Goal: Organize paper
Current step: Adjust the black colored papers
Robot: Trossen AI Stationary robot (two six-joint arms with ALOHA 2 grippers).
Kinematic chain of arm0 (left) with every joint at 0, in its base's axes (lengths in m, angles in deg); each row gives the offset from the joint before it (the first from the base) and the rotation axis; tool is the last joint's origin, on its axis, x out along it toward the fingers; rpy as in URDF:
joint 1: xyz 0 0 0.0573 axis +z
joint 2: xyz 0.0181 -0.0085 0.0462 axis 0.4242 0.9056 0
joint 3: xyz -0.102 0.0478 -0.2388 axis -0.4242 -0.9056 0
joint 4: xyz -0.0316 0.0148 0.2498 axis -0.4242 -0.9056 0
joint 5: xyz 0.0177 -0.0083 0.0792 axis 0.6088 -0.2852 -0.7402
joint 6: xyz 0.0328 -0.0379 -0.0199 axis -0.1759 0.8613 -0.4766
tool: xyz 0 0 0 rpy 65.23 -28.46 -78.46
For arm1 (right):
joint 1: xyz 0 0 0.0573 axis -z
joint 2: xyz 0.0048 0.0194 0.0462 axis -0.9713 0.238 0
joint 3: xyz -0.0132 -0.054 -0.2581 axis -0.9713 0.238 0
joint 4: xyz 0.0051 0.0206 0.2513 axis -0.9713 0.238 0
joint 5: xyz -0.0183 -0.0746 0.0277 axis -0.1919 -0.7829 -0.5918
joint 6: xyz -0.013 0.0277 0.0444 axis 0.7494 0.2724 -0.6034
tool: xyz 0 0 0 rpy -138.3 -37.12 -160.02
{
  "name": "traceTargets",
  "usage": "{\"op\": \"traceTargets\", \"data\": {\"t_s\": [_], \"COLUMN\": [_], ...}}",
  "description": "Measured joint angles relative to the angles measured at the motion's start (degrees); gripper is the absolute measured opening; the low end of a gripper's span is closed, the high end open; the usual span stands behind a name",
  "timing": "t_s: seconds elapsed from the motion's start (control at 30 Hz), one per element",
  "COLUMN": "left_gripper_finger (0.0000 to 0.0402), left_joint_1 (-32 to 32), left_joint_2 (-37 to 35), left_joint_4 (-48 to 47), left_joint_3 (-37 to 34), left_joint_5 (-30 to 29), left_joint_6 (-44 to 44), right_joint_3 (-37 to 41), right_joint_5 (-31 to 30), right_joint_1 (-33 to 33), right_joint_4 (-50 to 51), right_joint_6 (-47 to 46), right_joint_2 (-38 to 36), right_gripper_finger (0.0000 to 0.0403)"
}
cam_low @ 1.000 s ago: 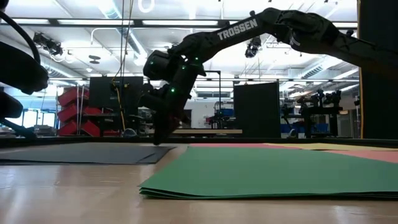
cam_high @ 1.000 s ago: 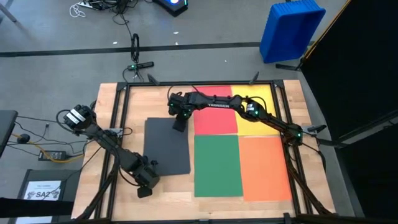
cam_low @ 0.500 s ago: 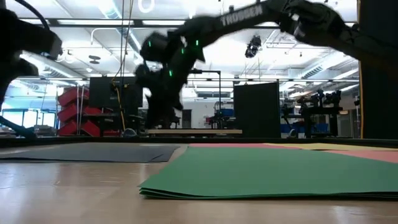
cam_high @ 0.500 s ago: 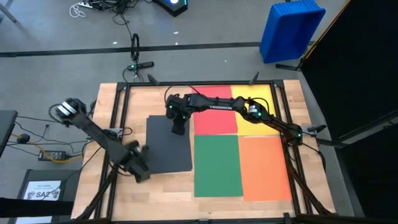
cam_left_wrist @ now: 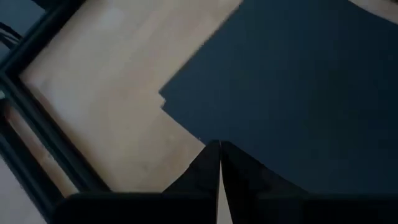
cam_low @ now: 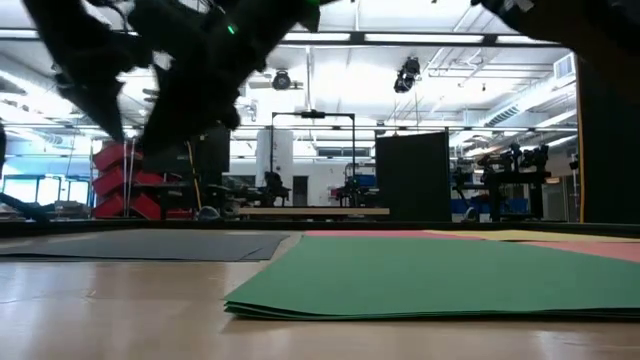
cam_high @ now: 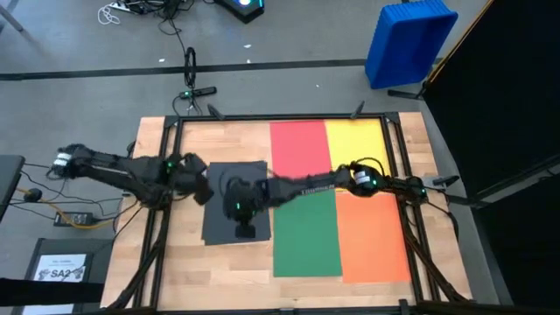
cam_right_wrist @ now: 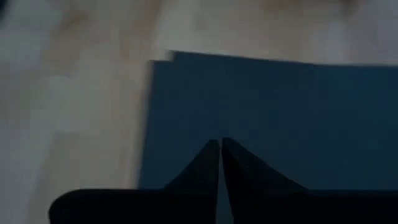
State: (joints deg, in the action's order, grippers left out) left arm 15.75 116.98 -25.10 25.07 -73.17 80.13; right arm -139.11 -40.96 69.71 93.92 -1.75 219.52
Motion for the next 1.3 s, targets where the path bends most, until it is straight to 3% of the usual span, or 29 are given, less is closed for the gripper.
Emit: {"op": "traceTargets", "data": {"t_s": [0.13, 0.3, 0.47, 0.6, 0.93, 1.3], "left_gripper_finger": [0.0000, 0.0000, 0.0000, 0.0000, 0.0000, 0.0000], "left_joint_1": [11.36, 26.00, 39.09, 46.23, 51.26, 51.29], "left_joint_2": [0.30, 4.26, 14.63, 25.12, 40.74, 44.55], "left_joint_4": [6.96, 18.38, 26.37, 30.50, 33.80, 30.17], "left_joint_3": [0.01, 0.11, 0.13, 0.43, 5.57, 7.79], "left_joint_5": [3.41, 13.63, 23.71, 27.67, 28.15, 27.10], "left_joint_6": [-12.61, -27.70, -36.61, -41.57, -46.13, -47.67], "right_joint_3": [3.66, 10.02, 16.21, 17.71, 17.82, 17.58], "right_joint_5": [-0.85, -1.82, -3.90, -3.04, -2.98, -6.43], "right_joint_1": [-4.46, -8.36, -9.77, -9.56, -9.19, -9.27], "right_joint_4": [-8.98, -20.74, -26.01, -27.73, -26.72, -23.68], "right_joint_6": [-2.36, -4.08, -4.13, -5.10, -6.44, -6.74], "right_joint_2": [-0.27, 0.07, 0.44, 2.32, 2.62, 3.38], "right_gripper_finger": [0.0000, 0.0000, 0.0000, 0.0000, 0.0000, 0.0000]}}
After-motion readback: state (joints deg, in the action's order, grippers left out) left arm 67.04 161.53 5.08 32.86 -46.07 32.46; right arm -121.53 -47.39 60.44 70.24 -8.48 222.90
